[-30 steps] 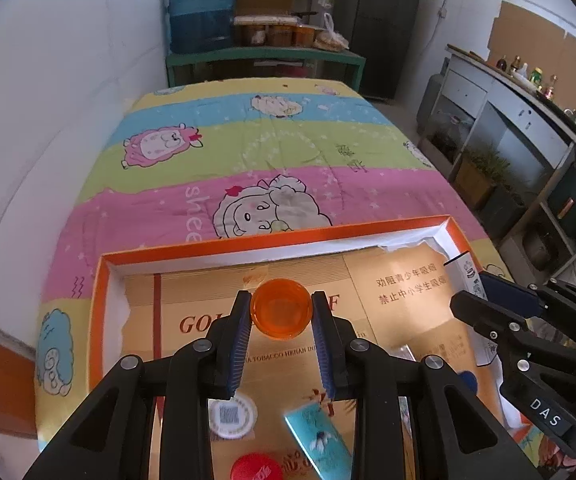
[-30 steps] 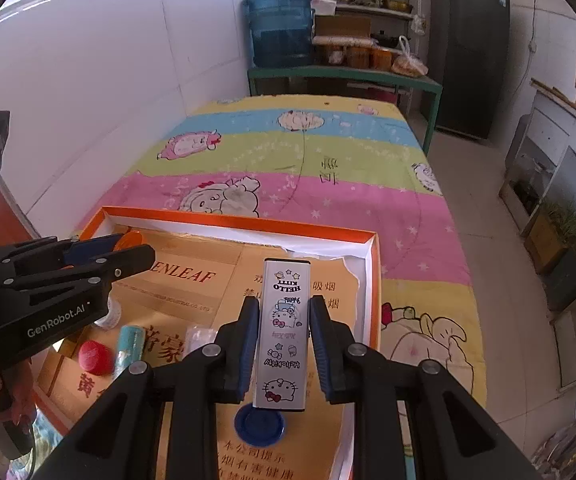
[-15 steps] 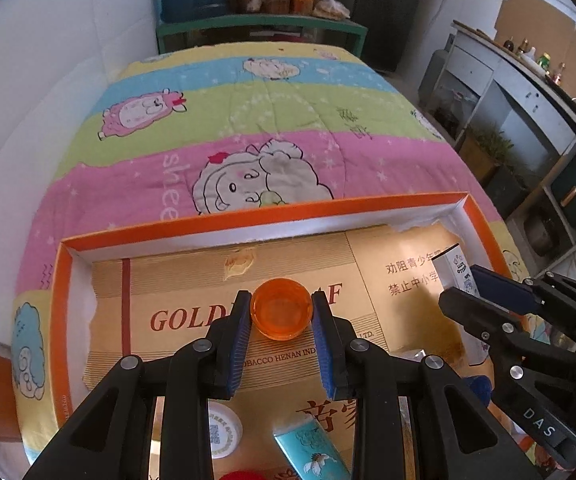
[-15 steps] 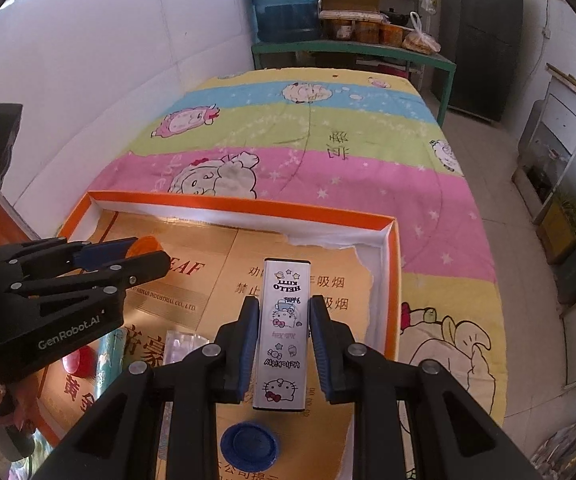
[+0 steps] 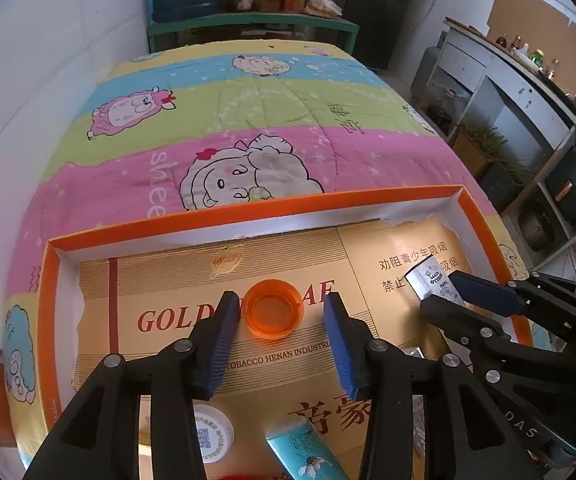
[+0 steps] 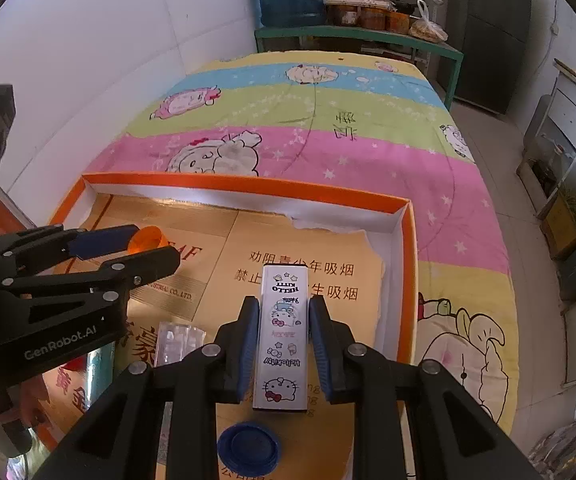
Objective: Organize rigid objects
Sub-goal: 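Lower the Hello Kitty box and orange cap into the box and open both tools, then withdraw both open tools from the box toward the black and yellow-orange caps, then grasp the black cap with the left tool while the right tool grasps the yellow-orange cap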
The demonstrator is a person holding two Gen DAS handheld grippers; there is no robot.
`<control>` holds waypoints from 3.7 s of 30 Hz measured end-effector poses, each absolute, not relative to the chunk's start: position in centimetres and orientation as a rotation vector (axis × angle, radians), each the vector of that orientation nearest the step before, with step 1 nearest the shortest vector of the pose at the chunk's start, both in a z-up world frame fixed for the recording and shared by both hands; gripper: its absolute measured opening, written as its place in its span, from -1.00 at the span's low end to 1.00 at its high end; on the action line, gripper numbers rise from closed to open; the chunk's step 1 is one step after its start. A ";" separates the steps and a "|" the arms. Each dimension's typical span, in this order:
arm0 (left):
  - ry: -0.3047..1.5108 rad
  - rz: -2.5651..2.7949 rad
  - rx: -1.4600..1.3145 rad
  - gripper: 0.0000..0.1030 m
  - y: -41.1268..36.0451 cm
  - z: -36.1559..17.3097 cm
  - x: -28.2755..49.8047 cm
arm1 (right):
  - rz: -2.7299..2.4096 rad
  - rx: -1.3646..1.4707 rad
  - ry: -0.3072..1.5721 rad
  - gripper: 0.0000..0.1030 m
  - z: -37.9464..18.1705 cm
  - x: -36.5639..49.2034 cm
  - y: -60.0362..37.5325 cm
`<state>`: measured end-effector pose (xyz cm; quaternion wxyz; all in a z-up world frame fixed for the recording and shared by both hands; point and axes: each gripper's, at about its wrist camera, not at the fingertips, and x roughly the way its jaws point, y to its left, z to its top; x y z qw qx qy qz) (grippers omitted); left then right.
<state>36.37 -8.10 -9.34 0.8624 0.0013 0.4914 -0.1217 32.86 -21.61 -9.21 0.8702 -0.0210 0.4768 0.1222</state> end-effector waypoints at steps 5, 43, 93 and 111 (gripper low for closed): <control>0.986 -0.267 -0.026 -0.12 -7.7 -8.5 35.7 | 0.242 -0.059 0.981 -0.48 -9.1 32.7 -21.5; 0.842 -0.193 -0.078 -0.13 -3.8 -3.1 26.3 | 0.220 -0.024 0.880 -0.17 -4.9 25.6 -20.2; 0.767 -0.194 -0.162 -0.13 0.0 0.5 15.2 | 0.264 -0.054 0.795 -0.17 -0.4 14.5 -17.0; 0.859 -0.300 -0.194 -0.13 -1.7 -5.2 11.6 | 0.257 -0.040 0.834 -0.17 -2.6 11.7 -17.0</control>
